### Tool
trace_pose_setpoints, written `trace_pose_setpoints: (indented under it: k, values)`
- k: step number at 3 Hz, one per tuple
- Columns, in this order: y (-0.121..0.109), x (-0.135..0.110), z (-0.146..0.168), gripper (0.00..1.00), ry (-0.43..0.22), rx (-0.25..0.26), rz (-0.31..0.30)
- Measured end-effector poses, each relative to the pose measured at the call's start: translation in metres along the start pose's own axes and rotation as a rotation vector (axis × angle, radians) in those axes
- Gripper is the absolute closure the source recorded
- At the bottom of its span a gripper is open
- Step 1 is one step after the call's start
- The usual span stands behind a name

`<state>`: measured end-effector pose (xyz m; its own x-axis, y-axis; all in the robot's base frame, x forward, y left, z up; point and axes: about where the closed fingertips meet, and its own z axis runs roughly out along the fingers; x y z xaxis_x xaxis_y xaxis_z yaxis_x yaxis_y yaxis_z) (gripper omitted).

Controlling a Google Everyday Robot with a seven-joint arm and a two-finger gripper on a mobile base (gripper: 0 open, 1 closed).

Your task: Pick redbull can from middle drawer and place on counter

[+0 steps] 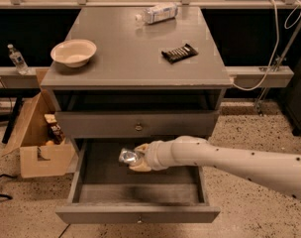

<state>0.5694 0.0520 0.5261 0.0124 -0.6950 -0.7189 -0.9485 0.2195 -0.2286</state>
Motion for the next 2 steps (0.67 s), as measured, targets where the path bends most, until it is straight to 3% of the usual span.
trace_pose_setpoints:
  k: [1, 2]
  values:
    - [-0.0231, -0.0251, -0.0331, 1.0, -0.057, 0.024, -0.049]
    - [-0.023, -0.0251, -0.0333, 1.0, -0.057, 0.023, -0.05]
